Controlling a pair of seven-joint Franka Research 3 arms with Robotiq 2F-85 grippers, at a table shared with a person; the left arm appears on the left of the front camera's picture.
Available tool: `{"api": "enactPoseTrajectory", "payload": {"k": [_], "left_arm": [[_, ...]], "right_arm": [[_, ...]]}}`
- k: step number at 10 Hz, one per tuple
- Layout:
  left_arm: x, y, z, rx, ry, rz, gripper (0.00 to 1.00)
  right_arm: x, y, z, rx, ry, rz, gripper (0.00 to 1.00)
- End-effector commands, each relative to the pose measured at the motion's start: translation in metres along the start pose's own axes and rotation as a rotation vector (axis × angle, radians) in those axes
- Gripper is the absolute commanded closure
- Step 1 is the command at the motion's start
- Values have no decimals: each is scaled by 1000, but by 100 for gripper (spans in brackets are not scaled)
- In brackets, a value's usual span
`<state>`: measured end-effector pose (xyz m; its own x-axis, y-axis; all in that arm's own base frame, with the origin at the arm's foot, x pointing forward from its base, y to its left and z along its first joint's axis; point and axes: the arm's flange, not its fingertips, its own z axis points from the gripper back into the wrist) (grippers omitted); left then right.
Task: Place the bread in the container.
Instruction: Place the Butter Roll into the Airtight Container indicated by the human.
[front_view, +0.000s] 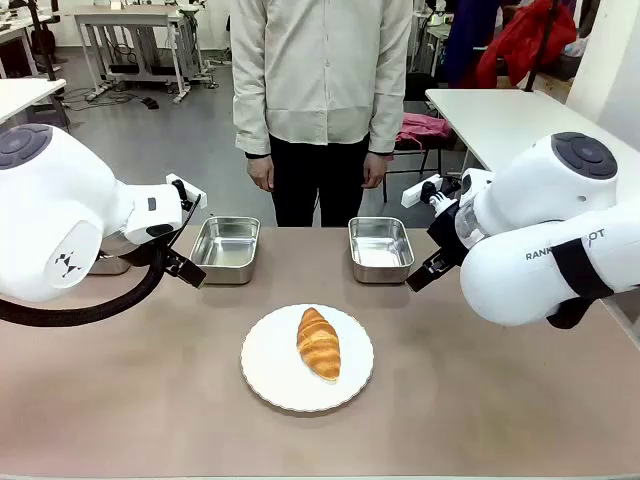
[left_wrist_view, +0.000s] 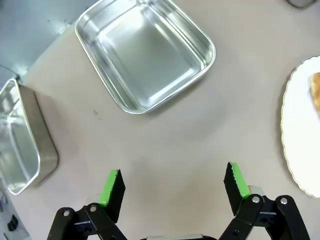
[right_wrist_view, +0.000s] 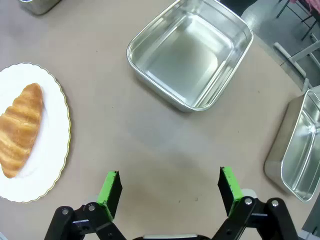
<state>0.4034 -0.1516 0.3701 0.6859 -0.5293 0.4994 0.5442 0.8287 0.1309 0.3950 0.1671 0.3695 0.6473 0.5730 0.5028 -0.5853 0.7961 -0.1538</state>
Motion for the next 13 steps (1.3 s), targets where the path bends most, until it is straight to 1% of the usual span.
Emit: {"api": "enactPoseTrajectory", "payload": {"k": [1,11,12,13], "left_arm": [[0,0,0,0,0,0,0],[0,0,0,0,0,0,0],[6,14,21,-70,-21,1,0],[13,37,39,-105,-29,16,0]], "right_arm": [[0,0,0,0,0,0,0],[0,0,0,0,0,0,0],[14,-13,14,25,-17,8,0],[26,-32,33,45,-37,3,0]]}}
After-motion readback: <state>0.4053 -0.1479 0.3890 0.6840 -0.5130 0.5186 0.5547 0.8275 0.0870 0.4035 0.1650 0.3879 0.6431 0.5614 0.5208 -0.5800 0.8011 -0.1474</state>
